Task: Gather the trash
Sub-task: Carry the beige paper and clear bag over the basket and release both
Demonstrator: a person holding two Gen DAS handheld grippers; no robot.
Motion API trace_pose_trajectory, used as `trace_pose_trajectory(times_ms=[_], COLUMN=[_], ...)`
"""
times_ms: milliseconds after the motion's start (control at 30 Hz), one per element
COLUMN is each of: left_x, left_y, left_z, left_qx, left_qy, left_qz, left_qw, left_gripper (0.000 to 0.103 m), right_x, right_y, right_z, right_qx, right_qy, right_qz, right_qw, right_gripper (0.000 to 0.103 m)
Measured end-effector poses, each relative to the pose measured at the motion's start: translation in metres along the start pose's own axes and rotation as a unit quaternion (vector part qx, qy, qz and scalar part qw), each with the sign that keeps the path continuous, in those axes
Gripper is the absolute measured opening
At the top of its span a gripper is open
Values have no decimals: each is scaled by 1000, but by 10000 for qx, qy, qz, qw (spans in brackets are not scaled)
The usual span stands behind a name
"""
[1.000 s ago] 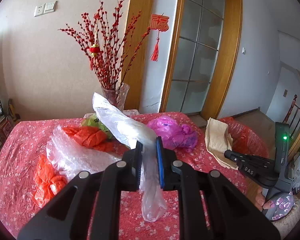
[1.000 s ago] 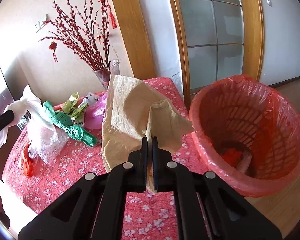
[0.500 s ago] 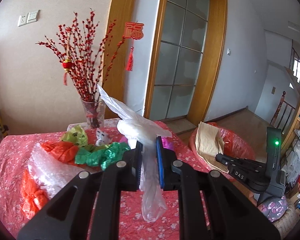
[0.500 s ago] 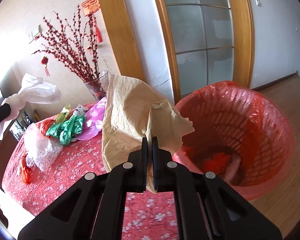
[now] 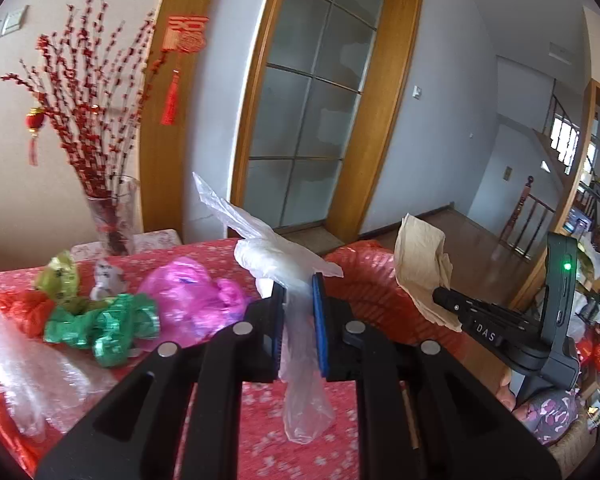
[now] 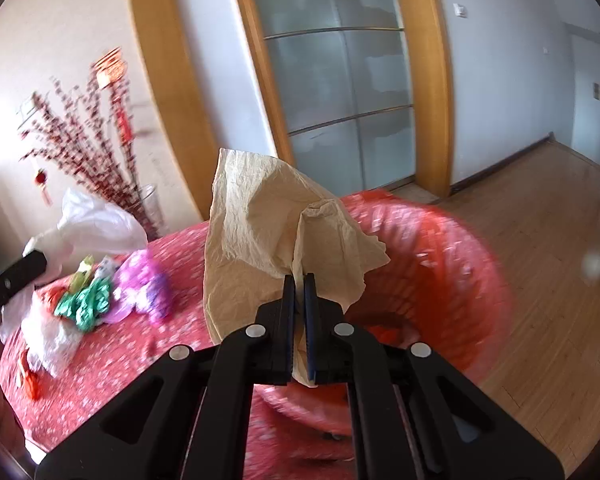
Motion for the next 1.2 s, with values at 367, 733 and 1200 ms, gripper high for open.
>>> trace_pose_trajectory(times_ms=[367, 733, 1200], left_x=[-3, 1, 17], left_y=[-49, -78, -90], left_z=[57, 100, 137], left_qx=[628, 989, 1022], left_qy=[257, 524, 976], left_qz=[170, 256, 177], left_qw=[9976, 9934, 9898], left_gripper=[15, 15, 39], right_x=[-17, -21, -20], right_y=[-55, -81, -102], right_z=[-4, 14, 30], right_qx=[341, 366, 258], right_qy=[-96, 25, 299], right_qz=[479, 725, 1063], right_qw=[9982, 9967, 9936], right_gripper=[5, 5, 35])
Point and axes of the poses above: each gripper's, at about its wrist camera, not at the fingertips, and z roughly the way its jaws point, y to its left, x to its underside, the point moved 5 cm from there along z, roughly the way its jaws point, and after that the axes turned 5 degrees about y, right-handed, at the moved point
